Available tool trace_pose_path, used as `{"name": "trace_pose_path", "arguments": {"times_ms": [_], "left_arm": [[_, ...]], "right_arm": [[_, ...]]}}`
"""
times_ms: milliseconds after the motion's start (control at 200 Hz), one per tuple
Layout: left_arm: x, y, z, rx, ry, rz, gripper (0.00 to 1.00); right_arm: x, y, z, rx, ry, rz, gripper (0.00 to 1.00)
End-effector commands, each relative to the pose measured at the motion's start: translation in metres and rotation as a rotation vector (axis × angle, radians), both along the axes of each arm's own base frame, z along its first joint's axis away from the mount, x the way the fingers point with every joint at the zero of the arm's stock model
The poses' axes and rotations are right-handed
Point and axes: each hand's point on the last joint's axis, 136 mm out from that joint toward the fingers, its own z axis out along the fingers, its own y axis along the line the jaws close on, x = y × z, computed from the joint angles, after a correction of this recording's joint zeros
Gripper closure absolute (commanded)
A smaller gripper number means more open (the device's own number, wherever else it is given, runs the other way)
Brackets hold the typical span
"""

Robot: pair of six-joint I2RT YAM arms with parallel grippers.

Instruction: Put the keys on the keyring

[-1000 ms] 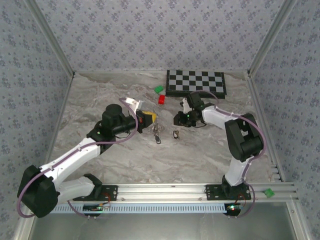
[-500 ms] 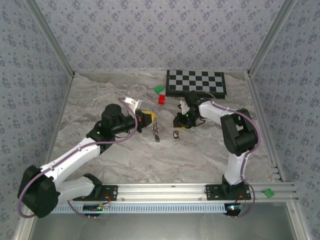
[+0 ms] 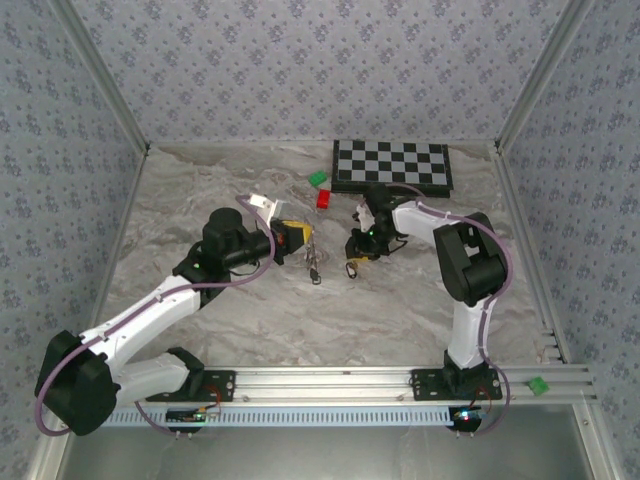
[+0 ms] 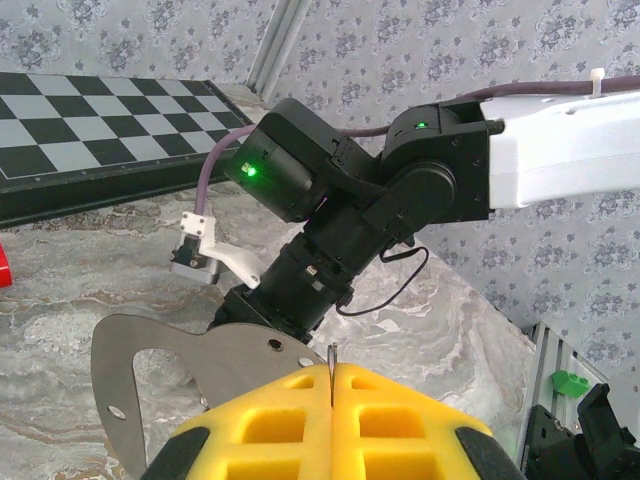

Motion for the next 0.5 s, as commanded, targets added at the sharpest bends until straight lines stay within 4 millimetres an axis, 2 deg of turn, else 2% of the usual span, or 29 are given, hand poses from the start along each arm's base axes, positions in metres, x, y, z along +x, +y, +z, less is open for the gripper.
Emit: {"name": "trace_pose_path", "arguments": {"times_ms": [0,215,265,495], "left_arm": [[-0.002,0.0,0.02,-0.048,-0.055,-0.014,1.0],[-0.002,0.0,0.019,-0.046,-0.054,-0.014,1.0],[-0.002,0.0,0.019,-0.046,-0.052,-0.014,1.0],[-0.002,0.0,0.019,-0.047,-0.052,-0.016,1.0]], "right_arm": [[0.001,0.004,0.001,-0.002,0.008,0.023,0.78],[0.001,0.008,0.004,0.013,0.005,0.035,0.79],[-0.006,0.007,0.004,0.005,0.025,0.04,0.79],[-0.011,0.009,0.006,-0.006,0.028,0.065,0.79]]}}
